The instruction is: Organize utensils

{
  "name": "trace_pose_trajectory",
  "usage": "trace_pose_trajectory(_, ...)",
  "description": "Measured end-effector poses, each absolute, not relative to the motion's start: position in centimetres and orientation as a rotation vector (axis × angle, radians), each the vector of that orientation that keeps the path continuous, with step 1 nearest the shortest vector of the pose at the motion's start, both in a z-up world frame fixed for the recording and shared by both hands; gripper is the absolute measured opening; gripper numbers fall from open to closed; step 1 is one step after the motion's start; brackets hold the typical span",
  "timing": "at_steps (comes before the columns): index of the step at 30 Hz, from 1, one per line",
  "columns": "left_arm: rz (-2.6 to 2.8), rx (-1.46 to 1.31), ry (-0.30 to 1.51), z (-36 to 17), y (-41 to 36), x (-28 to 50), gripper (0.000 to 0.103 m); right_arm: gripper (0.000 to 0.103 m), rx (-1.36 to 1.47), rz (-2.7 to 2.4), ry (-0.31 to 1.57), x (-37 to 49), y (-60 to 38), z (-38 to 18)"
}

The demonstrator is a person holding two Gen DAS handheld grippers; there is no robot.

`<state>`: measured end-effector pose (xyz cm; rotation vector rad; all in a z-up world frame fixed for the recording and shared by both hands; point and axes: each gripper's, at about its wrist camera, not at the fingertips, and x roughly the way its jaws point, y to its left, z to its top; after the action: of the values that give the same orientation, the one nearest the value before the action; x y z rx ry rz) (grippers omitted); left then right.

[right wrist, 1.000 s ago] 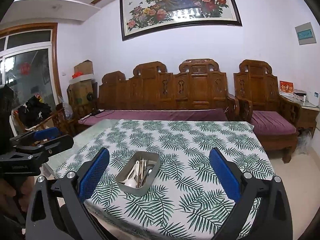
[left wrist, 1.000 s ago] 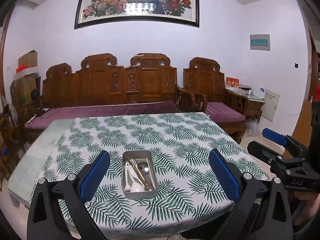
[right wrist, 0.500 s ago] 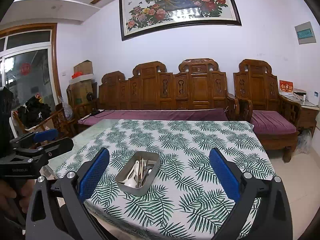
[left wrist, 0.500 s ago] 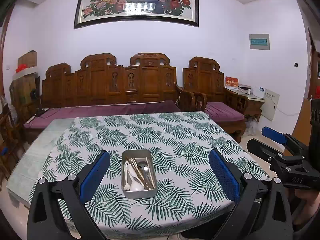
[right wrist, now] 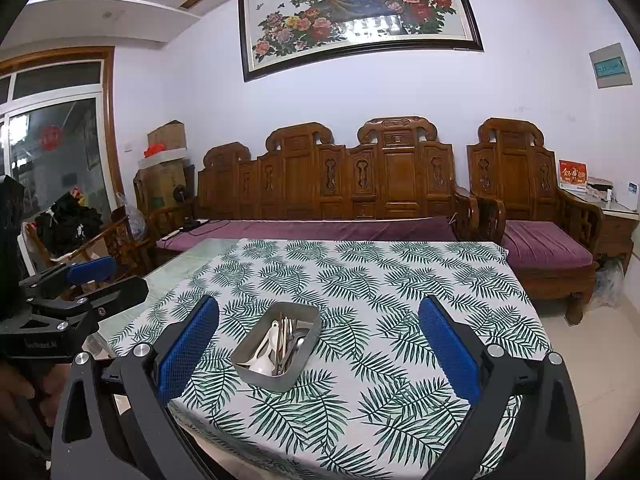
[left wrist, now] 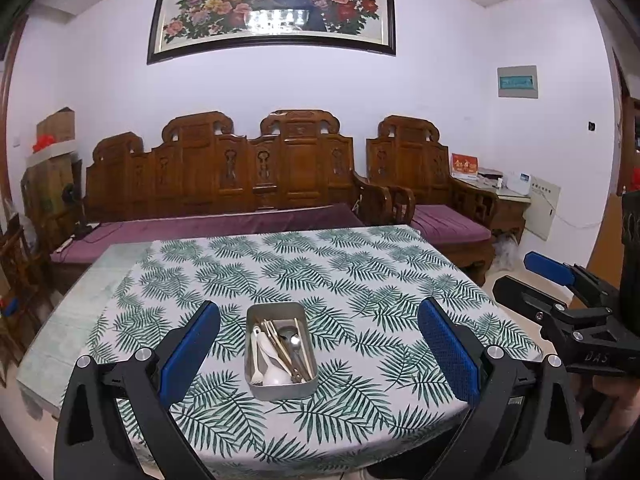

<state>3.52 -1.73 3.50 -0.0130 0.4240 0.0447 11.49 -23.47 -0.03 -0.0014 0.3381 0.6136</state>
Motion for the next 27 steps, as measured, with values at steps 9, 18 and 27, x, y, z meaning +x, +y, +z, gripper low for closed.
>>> trace_pose_trajectory(9, 0.043, -0.015, 0.424, 3.52, -1.69, 3.50, 0.095, 0.100, -0.002, 0.614, 0.338, 11.49, -23.44, 0.00)
trace_pose_trajectory(18, 0.042, -0.017, 0.423, 3.54, -1.73, 3.54, 0.095, 0.100, -0.002, 0.614, 0.337, 11.55, -23.38, -0.03)
trace_pose_trajectory(27, 0.042, -0.018, 0.423, 3.65, -1.76, 3.61, 0.095, 0.100, 0.000, 0.615, 0.337, 11.55, -23.35, -0.06)
